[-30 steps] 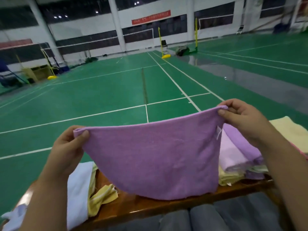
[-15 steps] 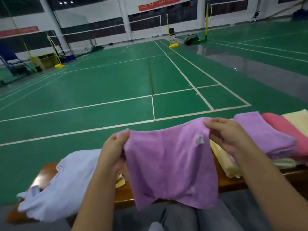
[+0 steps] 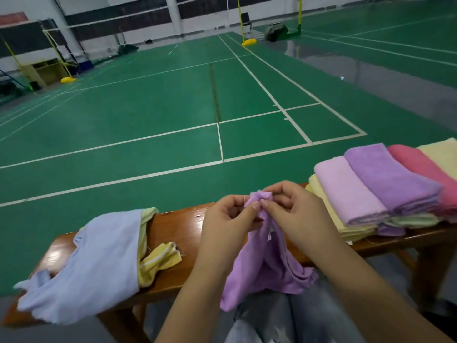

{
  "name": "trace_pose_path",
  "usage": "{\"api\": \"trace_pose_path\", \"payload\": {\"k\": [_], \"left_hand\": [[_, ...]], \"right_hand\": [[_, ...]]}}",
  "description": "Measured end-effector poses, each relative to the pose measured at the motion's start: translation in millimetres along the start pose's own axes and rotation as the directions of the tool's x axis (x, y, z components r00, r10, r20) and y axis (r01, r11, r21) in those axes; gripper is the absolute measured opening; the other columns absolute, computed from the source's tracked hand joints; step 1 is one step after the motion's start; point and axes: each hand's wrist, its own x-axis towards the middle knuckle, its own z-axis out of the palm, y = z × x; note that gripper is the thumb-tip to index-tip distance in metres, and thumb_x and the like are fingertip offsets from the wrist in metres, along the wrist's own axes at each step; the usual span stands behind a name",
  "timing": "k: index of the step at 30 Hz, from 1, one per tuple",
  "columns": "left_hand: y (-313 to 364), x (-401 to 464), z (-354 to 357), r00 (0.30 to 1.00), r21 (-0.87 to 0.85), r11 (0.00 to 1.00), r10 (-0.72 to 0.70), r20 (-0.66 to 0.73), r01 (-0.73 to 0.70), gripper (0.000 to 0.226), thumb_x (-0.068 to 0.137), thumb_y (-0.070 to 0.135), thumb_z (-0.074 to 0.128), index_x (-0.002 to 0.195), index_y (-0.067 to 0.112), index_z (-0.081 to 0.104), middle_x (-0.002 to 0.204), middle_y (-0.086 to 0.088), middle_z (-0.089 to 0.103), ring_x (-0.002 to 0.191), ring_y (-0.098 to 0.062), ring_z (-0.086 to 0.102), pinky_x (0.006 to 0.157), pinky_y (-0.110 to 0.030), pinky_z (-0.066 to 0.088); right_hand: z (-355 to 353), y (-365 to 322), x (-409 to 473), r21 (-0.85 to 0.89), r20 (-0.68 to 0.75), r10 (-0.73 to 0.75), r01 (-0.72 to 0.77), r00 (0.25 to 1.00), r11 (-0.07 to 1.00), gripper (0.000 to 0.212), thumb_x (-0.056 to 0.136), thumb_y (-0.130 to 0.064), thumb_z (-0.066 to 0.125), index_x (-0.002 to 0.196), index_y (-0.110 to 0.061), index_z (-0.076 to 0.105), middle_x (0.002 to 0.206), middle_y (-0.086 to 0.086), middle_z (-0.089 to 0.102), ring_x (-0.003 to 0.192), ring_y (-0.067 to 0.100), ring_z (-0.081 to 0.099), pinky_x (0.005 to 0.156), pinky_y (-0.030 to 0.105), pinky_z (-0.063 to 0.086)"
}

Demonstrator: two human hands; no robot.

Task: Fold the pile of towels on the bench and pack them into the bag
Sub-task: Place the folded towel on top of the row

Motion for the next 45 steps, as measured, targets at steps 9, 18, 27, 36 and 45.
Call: {"api": "trace_pose_path", "payload": {"k": [9,18,27,36,45], "left_hand": [[-2.8,-7.2,0.4,0.996,0.152,0.986,0.062,0.062,-0.070,0.015,0.091,0.011,0.064,0.097,0.023,0.073,0.091,0.003,0.076,0.090,-0.010,0.071,0.084,-0.029,0.057],[0.2,-10.9,-0.6,0.989,-0.051,0.998,-0.033,0.146,0.041,0.044,0.084,-0.019,0.051,0.096,0.018,0.072,0.093,-0.003,0.076,0.092,-0.014,0.071,0.078,-0.021,0.056],[4.3,-11.6,-13.1,0.983,-0.008,0.993,0.121,0.138,-0.121,0.024,0.082,-0.001,0.066,0.096,0.018,0.072,0.093,0.001,0.075,0.093,-0.010,0.070,0.079,-0.018,0.054],[-30.8,21.0,-54.1,0.941,-0.005,0.997,-0.074,0.330,0.080,0.108,0.055,0.032,0.091,0.144,0.030,0.031,0.135,0.002,0.057,0.121,-0.017,0.058,0.089,-0.028,0.052],[-13.3,21.5,-56.5,0.986,-0.063,0.996,0.072,0.149,-0.063,0.023,0.070,0.015,0.078,0.083,0.034,0.077,0.090,0.003,0.074,0.090,-0.013,0.067,0.078,-0.027,0.052]], "right_hand": [[0.8,-0.2,-11.2,-0.183,-0.011,-0.134,0.130,0.991,0.975,0.018,0.094,-0.028,0.055,0.111,-0.025,0.060,0.099,-0.008,0.069,0.091,0.004,0.063,0.081,0.020,0.054],[-1.6,9.1,-11.2,-0.251,0.139,-0.184,0.215,0.973,0.944,0.036,0.092,-0.025,0.060,0.127,-0.028,0.050,0.108,-0.008,0.065,0.095,0.004,0.060,0.081,0.009,0.048],[-11.1,-2.0,-3.8,0.197,0.130,-0.098,0.071,0.987,0.978,0.011,0.093,-0.015,0.057,0.097,-0.024,0.057,0.090,-0.009,0.068,0.089,0.002,0.065,0.080,0.022,0.054],[-34.9,-32.6,11.9,0.713,0.343,-0.147,-0.155,0.928,0.684,0.020,0.077,-0.019,0.055,0.096,-0.012,0.055,0.081,-0.002,0.062,0.078,0.010,0.060,0.068,0.019,0.052],[-52.6,-20.9,31.4,0.568,0.063,0.011,-0.045,0.998,0.822,0.011,0.087,-0.008,0.057,0.095,-0.015,0.060,0.078,-0.009,0.068,0.076,0.003,0.062,0.069,0.017,0.053]]}}
